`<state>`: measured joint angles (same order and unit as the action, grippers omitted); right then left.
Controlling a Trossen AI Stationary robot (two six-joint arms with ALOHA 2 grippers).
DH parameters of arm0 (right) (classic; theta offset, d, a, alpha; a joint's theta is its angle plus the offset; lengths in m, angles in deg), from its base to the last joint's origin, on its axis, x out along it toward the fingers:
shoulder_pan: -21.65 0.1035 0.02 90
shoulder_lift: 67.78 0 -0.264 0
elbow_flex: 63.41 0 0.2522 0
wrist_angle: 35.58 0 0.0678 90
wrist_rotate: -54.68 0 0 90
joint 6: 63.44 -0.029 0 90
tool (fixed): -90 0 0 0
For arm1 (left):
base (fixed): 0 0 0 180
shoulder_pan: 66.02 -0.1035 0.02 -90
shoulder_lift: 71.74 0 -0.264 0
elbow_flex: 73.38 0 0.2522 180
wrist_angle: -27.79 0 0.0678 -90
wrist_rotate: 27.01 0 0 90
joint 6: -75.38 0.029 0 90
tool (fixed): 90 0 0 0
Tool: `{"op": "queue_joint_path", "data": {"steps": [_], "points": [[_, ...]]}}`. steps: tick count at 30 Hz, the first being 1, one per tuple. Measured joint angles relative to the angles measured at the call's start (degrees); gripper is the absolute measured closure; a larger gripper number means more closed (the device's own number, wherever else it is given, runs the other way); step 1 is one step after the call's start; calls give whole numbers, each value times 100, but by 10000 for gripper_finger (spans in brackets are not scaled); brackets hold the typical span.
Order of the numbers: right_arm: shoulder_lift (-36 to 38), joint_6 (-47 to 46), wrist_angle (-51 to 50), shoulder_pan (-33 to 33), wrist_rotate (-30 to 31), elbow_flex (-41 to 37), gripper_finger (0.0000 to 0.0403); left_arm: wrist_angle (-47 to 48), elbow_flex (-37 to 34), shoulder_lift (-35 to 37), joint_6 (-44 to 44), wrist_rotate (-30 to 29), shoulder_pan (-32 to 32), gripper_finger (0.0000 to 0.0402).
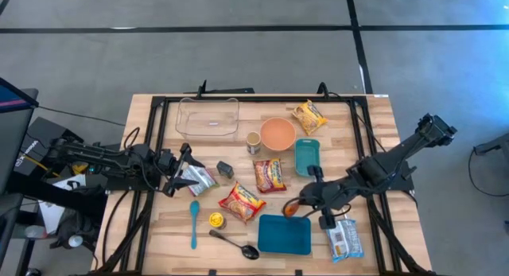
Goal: Pick & Place Food Item
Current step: Put the orange seasoning pack into the blue bin
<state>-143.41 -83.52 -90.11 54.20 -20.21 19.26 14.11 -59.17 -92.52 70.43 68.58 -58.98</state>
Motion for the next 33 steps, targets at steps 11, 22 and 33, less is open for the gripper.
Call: {"op": "queue_joint_path", "data": {"steps": [11,22,33], "points": [[-691,349,290,60,-23,1,403,0,-1,0,1,0,-1,131],[-917,1128,912,120,-520,2,403,-2,0,0,2,1,-1,131],[-917,1650,1238,276,-542,2,403,-2,-2,0,2,-1,-1,131]]}}
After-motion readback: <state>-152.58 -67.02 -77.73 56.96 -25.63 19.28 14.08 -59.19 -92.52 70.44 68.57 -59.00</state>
